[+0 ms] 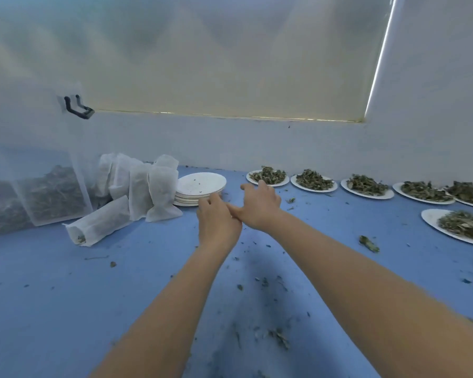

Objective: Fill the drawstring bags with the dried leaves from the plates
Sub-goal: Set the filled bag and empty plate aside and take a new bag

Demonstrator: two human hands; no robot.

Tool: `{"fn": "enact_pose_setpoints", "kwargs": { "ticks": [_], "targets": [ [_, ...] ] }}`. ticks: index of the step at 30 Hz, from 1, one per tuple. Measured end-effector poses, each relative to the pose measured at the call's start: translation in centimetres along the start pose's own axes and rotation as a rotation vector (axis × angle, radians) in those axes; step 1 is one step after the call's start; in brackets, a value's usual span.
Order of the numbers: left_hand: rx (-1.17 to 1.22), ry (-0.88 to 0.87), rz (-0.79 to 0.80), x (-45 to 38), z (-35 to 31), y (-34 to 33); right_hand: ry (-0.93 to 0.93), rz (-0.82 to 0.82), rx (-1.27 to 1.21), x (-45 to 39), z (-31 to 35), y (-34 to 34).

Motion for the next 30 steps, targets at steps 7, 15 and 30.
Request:
{"fn": "enact_pose_setpoints", "kwargs": {
  "ticks": [7,15,30],
  "targets": [
    [0.081,-0.151,0.237,9.2,-8.5,-3.3,-0.133,0.014,0.080,9.9,-7.1,7.0],
    [0.007,-0.282,0.491,19.0,-16.4,-6.7,-0.320,0.212,0.211,21.5,-16.0,14.6],
    [-0.253,-0.237,0.618,25.7,-19.7,-8.8,-0.559,0.185,0.079,30.6,-25.0,15.7]
  ]
}}
Point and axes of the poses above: each hand's wrist, its own x-axis away from the middle knuckle, its own y-axis out of the back of the hand, z = x × y, the point moved 8 cm from there along -x, towards the middle knuckle, and after that the axes turned 15 degrees about -x, right-handed, at the moved point
